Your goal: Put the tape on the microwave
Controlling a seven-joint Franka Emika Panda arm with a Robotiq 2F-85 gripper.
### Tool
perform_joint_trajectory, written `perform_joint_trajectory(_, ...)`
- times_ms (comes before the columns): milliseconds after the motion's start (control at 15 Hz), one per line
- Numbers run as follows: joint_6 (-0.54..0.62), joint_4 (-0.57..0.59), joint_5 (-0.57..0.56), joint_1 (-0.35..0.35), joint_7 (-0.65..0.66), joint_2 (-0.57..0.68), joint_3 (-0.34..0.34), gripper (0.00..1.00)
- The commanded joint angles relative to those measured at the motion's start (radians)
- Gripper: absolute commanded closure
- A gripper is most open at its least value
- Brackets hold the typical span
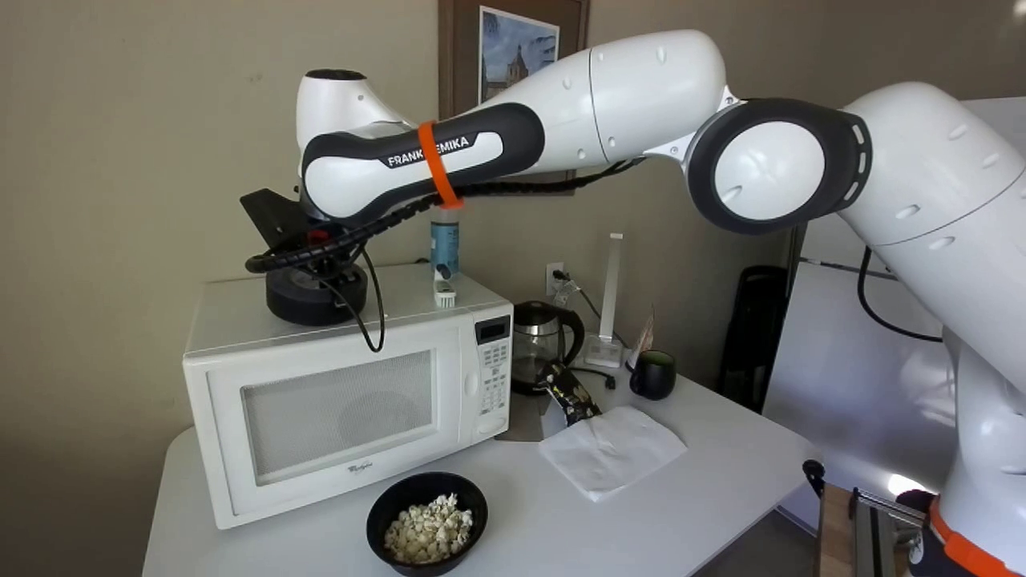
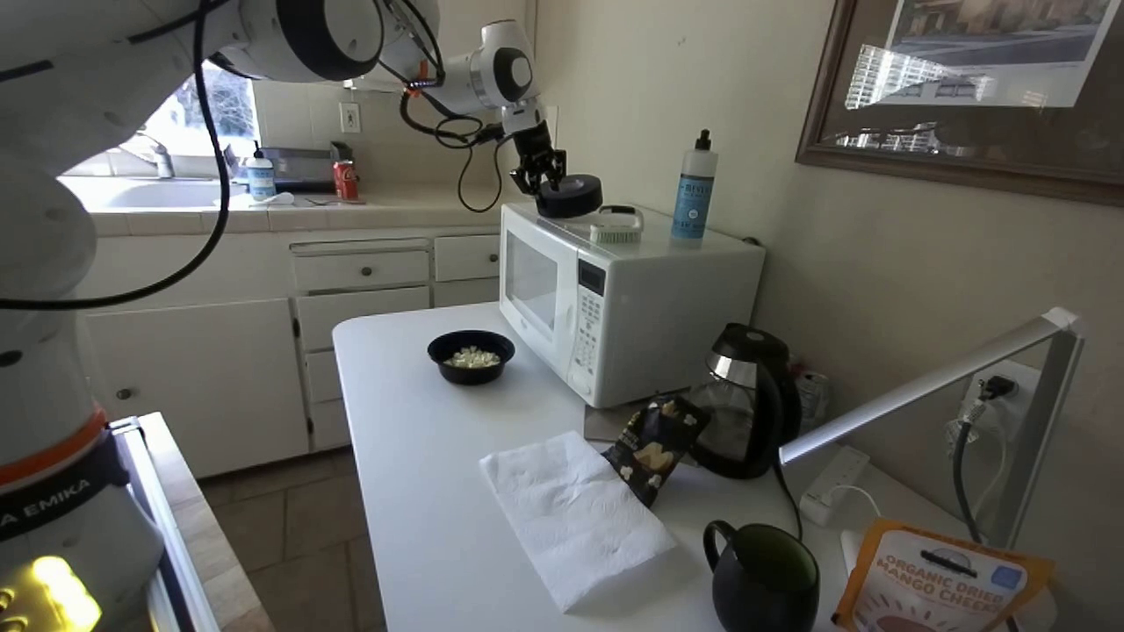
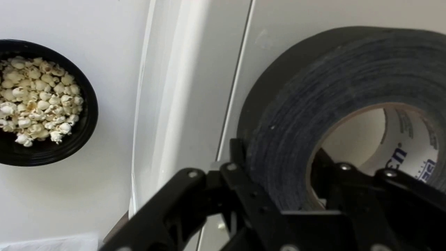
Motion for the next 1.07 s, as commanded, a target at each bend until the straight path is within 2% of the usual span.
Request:
perform_joint_trajectory(0,0.006,0.072,0.007,-0.019,-0.016,0.041,0.002,0.80)
perform_joint_trajectory(133,0.003,0.086,0.011,-0.024,-0.020,0.052,0.004,0.80)
perform_joint_trajectory(200,0.001,0.088,0.014,-0.025,-0.020,0.054,0.006,0.63)
perform_joint_trajectory(267,0.003,0.089,0.013,-0.025,-0.020,0.055,0.006,0.30)
perform_joint_trajectory(333,0.004,0.089,0.013,-0.026,-0.023,0.054,0.006,0.29)
perform_joint_trajectory(400,0.013,0.096,0.014,-0.028,-0.027,0.055,0.007,0.23)
perform_joint_trajectory(600,0.026,0.113,0.027,-0.041,-0.040,0.048,0.018,0.00)
perform_joint_trajectory(800,-0.070,0.099,0.091,-0.073,-0.130,-0.010,0.076,0.00)
perform_joint_trajectory(933,-0.224,0.087,0.116,-0.084,-0.204,-0.065,0.095,0.00)
perform_joint_trajectory(1000,-0.259,0.076,0.140,-0.102,-0.270,-0.099,0.119,0.00)
